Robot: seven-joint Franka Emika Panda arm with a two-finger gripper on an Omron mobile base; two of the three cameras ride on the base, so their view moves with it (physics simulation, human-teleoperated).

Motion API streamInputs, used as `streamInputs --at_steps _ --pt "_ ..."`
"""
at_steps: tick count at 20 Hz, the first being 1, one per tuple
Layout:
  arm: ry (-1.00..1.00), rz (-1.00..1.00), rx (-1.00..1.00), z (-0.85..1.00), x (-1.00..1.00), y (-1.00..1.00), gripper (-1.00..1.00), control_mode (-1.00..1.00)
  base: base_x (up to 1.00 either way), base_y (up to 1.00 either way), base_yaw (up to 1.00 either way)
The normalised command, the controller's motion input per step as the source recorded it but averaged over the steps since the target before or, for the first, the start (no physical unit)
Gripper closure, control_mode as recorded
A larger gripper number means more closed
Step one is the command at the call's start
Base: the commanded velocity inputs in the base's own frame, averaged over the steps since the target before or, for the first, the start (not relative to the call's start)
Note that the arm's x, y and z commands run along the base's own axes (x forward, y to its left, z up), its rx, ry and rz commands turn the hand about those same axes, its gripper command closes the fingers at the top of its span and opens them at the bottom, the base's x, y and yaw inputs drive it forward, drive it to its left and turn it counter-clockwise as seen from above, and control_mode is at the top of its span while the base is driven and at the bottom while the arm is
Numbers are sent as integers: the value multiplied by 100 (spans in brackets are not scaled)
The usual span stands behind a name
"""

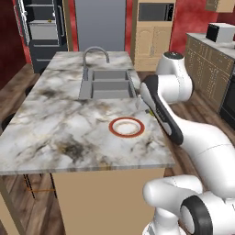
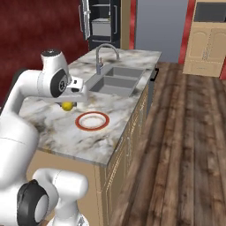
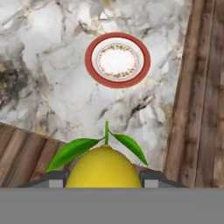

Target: Pick lemon from the fridge and place it on the plate on the counter.

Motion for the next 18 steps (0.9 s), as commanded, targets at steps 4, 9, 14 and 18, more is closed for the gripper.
streamInputs --at_steps 4,9,14,18 --pt "9 7 3 -38 62 0 100 -100 0 0 0" --pt "5 9 2 -38 68 0 100 -100 0 0 0" --pt "6 12 0 -45 81 -1 100 -100 0 0 0" --pt "2 10 0 -53 58 0 100 -100 0 0 0"
